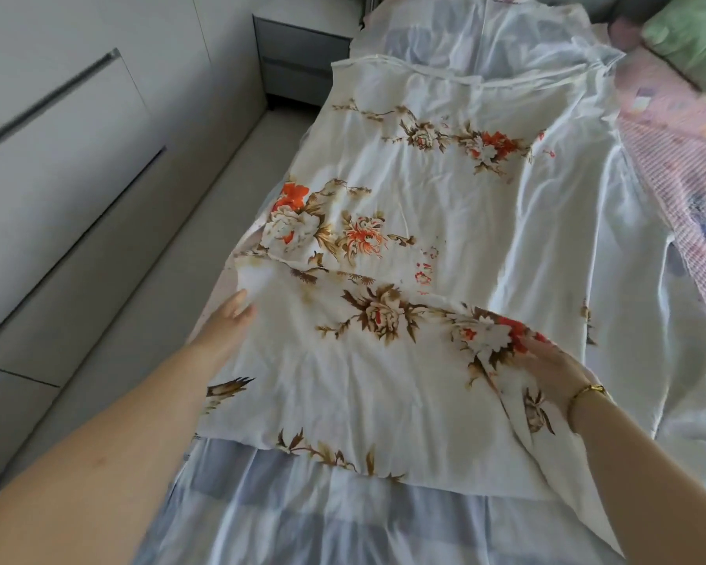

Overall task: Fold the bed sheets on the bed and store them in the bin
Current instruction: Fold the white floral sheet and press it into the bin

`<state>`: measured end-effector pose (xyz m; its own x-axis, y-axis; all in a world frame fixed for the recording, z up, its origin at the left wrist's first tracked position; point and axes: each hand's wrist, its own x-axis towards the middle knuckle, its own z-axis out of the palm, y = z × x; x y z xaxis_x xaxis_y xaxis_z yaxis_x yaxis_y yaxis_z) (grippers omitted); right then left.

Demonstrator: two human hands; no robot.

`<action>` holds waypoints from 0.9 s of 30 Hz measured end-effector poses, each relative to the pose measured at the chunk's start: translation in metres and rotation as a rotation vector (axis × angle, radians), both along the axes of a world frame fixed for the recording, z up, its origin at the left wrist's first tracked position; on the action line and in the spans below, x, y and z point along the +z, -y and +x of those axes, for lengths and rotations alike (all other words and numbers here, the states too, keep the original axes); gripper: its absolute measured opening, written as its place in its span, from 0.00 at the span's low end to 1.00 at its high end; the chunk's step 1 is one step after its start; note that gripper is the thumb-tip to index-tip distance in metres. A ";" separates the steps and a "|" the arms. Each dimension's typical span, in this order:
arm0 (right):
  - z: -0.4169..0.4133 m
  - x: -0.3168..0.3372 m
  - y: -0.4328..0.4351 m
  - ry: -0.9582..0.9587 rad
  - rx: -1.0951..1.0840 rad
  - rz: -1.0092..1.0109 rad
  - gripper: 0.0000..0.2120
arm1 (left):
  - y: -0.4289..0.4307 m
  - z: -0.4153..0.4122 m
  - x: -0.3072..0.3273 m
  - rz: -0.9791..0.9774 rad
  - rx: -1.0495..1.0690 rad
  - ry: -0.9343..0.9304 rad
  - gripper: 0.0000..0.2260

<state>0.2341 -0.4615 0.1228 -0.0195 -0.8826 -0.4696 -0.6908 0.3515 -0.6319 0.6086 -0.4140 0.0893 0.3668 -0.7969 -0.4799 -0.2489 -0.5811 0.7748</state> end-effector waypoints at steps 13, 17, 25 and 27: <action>-0.062 -0.044 -0.072 -0.094 -0.269 0.057 0.14 | -0.027 -0.113 -0.051 0.130 -0.402 0.043 0.20; -0.114 -0.030 -0.095 -0.113 -0.350 0.035 0.14 | -0.037 -0.178 -0.039 0.053 -0.517 0.050 0.17; -0.254 -0.036 -0.114 0.033 -0.598 -0.057 0.11 | -0.048 -0.322 -0.020 -0.170 -0.788 0.208 0.16; -0.300 -0.048 -0.111 0.070 -0.592 -0.032 0.12 | -0.049 -0.377 -0.024 -0.260 -0.844 0.211 0.18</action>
